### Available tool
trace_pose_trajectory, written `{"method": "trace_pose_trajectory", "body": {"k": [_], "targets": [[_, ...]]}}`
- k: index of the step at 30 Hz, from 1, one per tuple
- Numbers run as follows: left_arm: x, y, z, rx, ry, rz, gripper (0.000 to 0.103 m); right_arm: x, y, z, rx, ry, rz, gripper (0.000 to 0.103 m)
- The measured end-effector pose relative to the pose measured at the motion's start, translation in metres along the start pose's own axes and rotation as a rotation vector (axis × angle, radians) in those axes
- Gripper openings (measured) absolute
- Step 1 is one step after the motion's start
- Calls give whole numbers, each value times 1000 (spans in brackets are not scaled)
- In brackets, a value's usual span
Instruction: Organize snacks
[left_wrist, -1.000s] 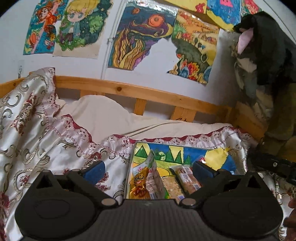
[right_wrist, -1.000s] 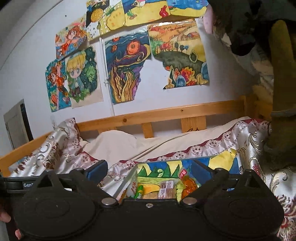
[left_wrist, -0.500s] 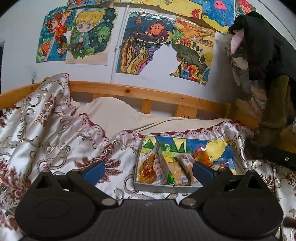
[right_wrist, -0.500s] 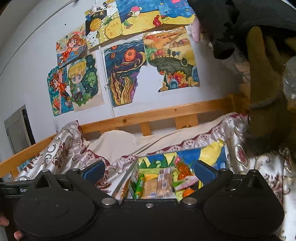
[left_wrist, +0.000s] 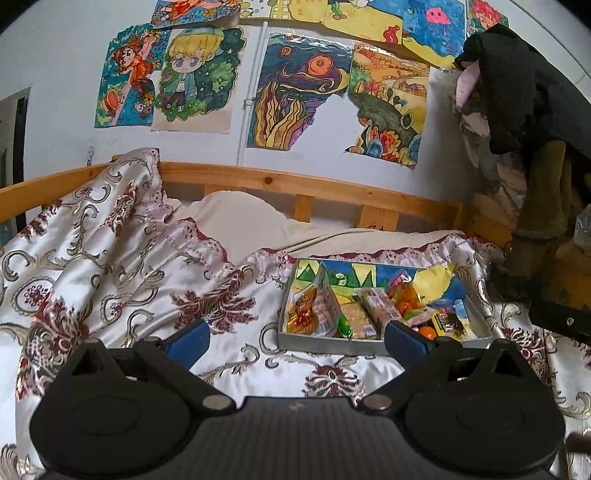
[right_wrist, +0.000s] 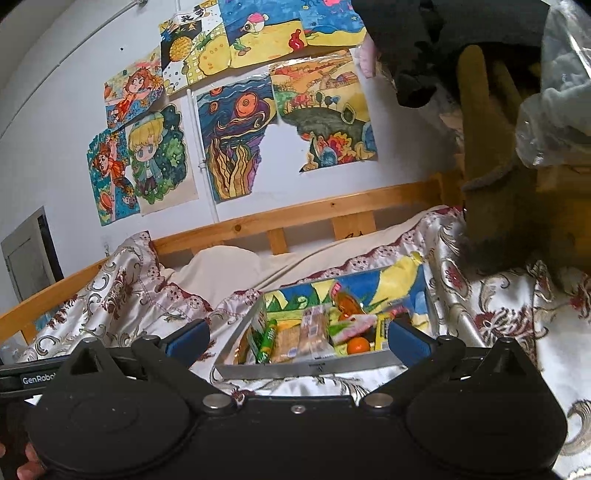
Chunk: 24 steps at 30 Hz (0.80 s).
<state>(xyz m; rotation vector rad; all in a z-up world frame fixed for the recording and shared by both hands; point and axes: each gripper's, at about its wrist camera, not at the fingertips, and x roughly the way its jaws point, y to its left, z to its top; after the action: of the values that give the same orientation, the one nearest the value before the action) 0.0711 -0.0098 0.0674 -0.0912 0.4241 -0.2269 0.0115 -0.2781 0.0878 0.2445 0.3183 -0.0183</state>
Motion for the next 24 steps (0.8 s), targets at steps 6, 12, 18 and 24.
{"method": "trace_pose_trajectory", "body": {"k": [6,12,18,24], "targets": [[-11,0,-14,5,10,19,102,-12,-2,-17,-1,21,-15,102],[-23,1,-34,-17,-5,74,103,-18,-6,-41,24,39,-31,102],[-25,6,-43,-25,15,86,103,-13,-9,-60,28,96,-37,102],[-18,10,-48,-37,41,89,103,-11,-8,-64,17,95,-37,102]]}}
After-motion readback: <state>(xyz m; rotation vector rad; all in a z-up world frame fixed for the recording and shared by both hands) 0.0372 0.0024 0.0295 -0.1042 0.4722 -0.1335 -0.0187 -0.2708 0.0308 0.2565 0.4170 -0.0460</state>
